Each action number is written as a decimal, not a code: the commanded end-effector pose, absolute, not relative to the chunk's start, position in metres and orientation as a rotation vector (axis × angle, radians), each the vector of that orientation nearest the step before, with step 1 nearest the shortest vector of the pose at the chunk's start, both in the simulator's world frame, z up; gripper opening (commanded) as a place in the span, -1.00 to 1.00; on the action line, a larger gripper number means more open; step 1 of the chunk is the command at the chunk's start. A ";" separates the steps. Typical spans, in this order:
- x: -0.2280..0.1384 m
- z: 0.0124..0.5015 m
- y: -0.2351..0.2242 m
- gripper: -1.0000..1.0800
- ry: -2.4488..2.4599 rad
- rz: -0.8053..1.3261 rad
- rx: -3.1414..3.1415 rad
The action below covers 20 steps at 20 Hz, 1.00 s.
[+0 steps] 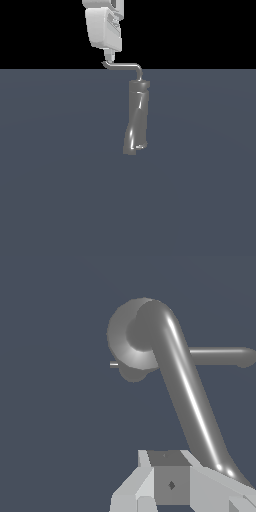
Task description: Turn on the faucet by rotating a designated handle.
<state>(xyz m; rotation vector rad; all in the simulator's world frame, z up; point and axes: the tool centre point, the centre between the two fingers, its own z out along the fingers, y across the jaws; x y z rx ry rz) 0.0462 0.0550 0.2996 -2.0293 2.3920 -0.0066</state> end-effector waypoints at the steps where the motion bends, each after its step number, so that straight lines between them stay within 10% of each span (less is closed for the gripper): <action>1: 0.037 0.299 0.060 -1.00 2.391 0.001 -2.038; 20: 0.002 0.300 0.048 -1.00 2.391 -0.006 -2.035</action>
